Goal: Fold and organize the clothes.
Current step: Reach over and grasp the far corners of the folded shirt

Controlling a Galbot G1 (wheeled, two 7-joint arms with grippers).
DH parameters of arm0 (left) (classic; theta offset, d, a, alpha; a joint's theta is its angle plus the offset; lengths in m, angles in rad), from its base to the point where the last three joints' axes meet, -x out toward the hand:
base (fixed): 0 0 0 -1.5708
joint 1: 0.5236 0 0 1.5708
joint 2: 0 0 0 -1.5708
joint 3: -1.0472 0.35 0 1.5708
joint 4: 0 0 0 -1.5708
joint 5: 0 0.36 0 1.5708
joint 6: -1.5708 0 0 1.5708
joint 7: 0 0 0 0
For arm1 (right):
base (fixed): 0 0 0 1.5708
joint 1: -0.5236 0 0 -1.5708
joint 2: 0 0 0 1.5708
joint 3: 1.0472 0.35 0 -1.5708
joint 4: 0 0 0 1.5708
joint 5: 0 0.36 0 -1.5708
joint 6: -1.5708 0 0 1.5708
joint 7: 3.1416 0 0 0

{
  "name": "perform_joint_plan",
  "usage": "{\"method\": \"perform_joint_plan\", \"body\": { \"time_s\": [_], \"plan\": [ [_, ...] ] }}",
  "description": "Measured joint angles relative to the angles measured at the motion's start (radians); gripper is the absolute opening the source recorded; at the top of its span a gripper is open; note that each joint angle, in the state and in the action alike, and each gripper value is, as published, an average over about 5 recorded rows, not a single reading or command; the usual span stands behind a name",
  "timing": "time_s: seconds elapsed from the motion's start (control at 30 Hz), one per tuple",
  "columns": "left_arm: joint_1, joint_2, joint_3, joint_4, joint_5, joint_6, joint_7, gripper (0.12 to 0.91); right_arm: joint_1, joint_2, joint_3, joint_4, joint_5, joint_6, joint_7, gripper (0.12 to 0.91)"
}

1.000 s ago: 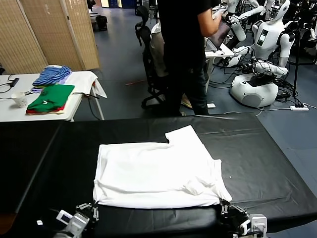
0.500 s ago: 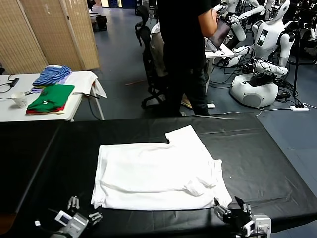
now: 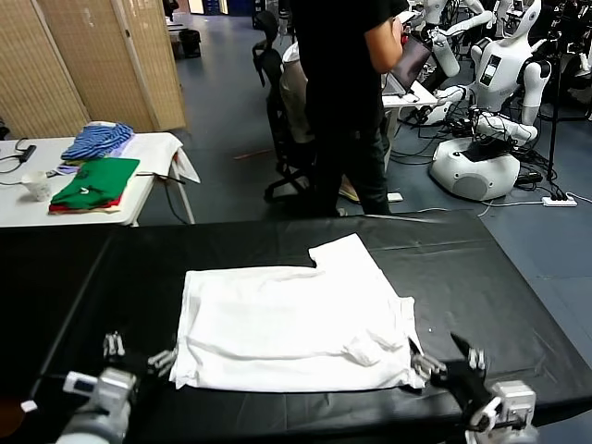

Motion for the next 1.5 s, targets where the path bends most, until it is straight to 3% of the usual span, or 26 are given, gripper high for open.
{"method": "perform_joint_plan", "body": {
  "time_s": [0.2,0.4,1.03,1.2,1.5],
  "plan": [
    [-0.111,0.03,0.031,0.105,-0.151,-0.069,-0.008,0.907,0.176,-0.07,-0.075,-0.152,-0.007,-0.012,0.007,0.907],
    [-0.203,0.053,0.076,0.204,-0.185,-0.088,-0.014,0.907,0.357,-0.091,-0.203,-0.312,-0.057,-0.052,0.041,0.907],
    [-0.388,0.039,0.14,0.44,-0.175,-0.067,-0.043,0.907,0.68,0.004,-0.433,-0.645,-0.087,-0.069,0.051,0.907],
    [-0.414,0.032,0.152,0.478,-0.182,-0.054,-0.074,0.907,0.736,0.027,-0.467,-0.712,-0.086,-0.069,0.06,0.907],
    [-0.445,0.025,0.157,0.512,-0.199,-0.039,-0.096,0.907,0.79,0.064,-0.486,-0.811,-0.085,-0.061,0.068,0.907]
  ]
}}
